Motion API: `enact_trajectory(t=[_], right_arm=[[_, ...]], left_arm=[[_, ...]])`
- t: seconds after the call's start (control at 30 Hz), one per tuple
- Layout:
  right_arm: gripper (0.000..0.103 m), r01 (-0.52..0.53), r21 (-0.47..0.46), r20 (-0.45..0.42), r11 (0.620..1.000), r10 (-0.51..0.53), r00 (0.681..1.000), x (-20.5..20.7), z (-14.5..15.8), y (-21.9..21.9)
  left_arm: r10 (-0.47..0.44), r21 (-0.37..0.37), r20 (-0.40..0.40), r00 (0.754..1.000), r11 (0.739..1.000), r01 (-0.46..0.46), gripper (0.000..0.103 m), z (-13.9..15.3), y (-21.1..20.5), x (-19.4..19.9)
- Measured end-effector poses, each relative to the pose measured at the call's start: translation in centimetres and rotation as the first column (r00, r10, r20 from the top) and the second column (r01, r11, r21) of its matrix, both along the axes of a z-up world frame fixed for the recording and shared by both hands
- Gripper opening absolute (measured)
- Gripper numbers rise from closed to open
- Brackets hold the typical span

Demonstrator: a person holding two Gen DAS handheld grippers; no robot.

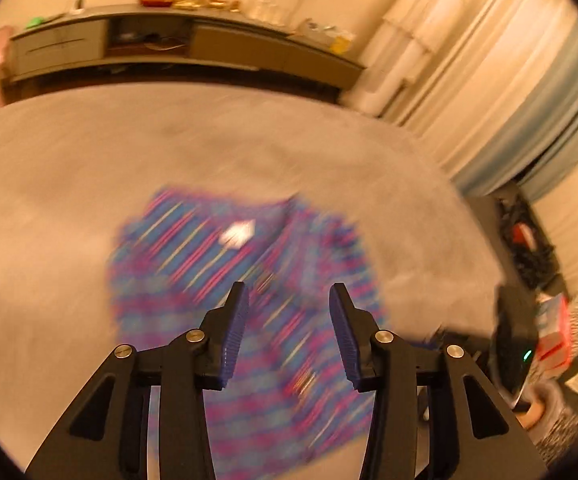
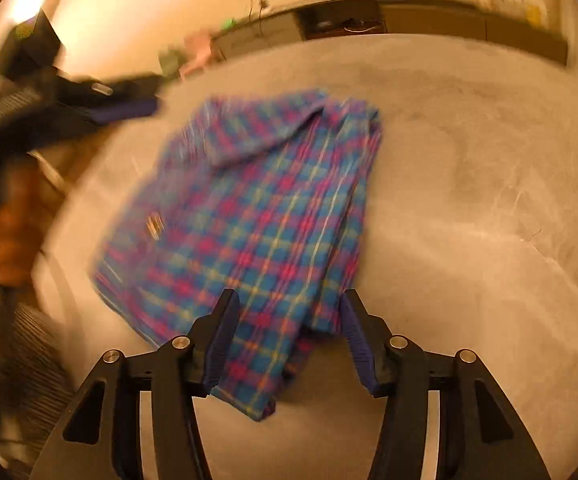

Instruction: Fold clothes

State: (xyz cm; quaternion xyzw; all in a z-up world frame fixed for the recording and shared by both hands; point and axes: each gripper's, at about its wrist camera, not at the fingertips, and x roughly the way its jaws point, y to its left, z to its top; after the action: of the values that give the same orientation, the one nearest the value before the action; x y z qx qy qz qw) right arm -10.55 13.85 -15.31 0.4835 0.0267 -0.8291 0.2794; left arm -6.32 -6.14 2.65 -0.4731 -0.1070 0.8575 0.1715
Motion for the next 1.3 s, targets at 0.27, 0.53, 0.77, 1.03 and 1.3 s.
enact_trajectory(t=[0.27,0.53,0.77,1.03,1.3], right_arm=[[0.019,0.052,-0.056,0.006,0.997,-0.051,0.999,-0.2,0.0,0.0],[0.009,0.328,-0.566,0.401,0.756,-0.095,0.911,-1.0,-3.1,7.0],[0.017,0.333,-0.507,0.412,0.795,-0.115,0.904,-0.7,-3.9,6.6],[0.015,0.151,-0.400,0.208,0.904,-0.071,0.976,0.8,-0.8,3.4],[0.014,0.293,-0.583,0.432,0.758,-0.017,0.902,-0.9,-4.9,4.3]], left_arm=[[0.158,0.172,0.091,0.983,0.970,-0.172,0.045,-4.0,-7.4,4.7],[0.140,0.219,0.091,0.986,0.963,-0.157,0.045,-5.2,-6.5,4.2],[0.137,0.090,0.093,0.986,0.985,-0.145,0.046,-6.2,-4.5,4.2],[0.120,0.068,0.107,0.987,0.990,-0.128,0.046,-7.0,-3.9,3.7],[0.115,0.064,0.099,0.988,0.990,-0.122,0.046,-7.3,-3.9,3.6]])
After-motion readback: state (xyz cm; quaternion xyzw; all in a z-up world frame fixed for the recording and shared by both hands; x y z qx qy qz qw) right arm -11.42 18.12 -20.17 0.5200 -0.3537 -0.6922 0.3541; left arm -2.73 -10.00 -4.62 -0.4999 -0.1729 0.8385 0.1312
